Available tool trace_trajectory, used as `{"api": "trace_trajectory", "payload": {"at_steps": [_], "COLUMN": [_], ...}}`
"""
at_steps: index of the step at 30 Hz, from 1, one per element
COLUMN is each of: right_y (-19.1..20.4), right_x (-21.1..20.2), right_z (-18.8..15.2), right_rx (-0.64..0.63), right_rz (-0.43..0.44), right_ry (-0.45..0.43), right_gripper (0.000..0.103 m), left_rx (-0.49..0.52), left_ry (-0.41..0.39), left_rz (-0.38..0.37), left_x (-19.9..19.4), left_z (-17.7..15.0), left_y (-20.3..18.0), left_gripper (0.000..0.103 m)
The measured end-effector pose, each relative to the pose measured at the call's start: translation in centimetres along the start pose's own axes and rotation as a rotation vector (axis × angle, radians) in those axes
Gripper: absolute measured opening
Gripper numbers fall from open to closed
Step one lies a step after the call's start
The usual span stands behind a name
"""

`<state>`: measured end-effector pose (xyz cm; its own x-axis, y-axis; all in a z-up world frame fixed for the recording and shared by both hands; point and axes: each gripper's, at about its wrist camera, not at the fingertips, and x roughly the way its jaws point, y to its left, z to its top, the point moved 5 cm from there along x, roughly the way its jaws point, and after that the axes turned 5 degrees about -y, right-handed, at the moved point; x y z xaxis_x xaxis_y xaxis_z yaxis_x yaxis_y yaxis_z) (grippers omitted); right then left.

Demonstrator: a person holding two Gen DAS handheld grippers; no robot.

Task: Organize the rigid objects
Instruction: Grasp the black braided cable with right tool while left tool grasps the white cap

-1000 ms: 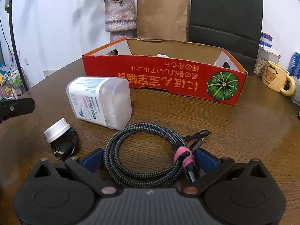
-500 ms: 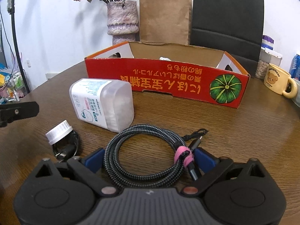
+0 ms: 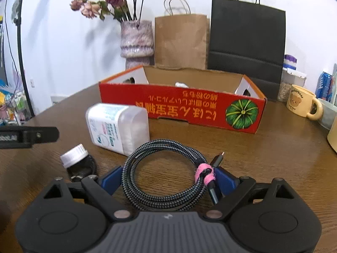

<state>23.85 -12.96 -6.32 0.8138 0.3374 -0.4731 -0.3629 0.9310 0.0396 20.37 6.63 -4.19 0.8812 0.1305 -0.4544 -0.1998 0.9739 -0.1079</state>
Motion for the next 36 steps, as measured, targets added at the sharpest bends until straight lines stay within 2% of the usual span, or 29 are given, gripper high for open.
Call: {"api": "trace_trajectory", "payload": {"at_steps": [11, 18, 23, 27, 29, 33, 34, 35, 36], "right_y": [-1.1, -1.4, -1.6, -1.5, -1.5, -1.4, -1.4, -1.4, -1.4], "right_x": [-2.6, -2.9, -2.8, -2.8, -2.9, -2.8, -2.8, -2.8, -2.8], "right_z": [0.5, 0.5, 0.5, 0.4, 0.4, 0.4, 0.4, 0.4, 0.4], "right_rx": [0.037, 0.047, 0.05, 0.047, 0.048, 0.045, 0.046, 0.046, 0.045], "right_rz": [-0.037, -0.061, -0.068, -0.068, -0.068, -0.07, -0.07, -0.069, -0.068], "right_ry": [-0.09, -0.102, -0.1, -0.1, -0.1, -0.102, -0.102, -0.101, -0.101], "right_gripper": [0.092, 0.092, 0.092, 0.092, 0.092, 0.092, 0.092, 0.092, 0.092], "left_rx": [0.049, 0.031, 0.021, 0.012, 0.014, 0.026, 0.025, 0.024, 0.025], "left_ry": [0.037, 0.07, 0.065, 0.09, 0.103, 0.103, 0.102, 0.1, 0.095], "left_rz": [-0.04, -0.033, -0.045, -0.061, -0.071, -0.091, -0.1, -0.109, -0.107], "left_x": [1.0, 2.1, 2.1, 2.4, 2.5, 2.4, 2.4, 2.3, 2.3], "left_z": [-0.8, -1.0, -1.0, -1.2, -1.4, -1.5, -1.5, -1.5, -1.5], "left_y": [-2.7, -3.5, -3.6, -3.8, -4.1, -4.6, -4.6, -4.6, -4.6], "left_gripper": [0.103, 0.103, 0.103, 0.088, 0.074, 0.054, 0.047, 0.042, 0.042]}}
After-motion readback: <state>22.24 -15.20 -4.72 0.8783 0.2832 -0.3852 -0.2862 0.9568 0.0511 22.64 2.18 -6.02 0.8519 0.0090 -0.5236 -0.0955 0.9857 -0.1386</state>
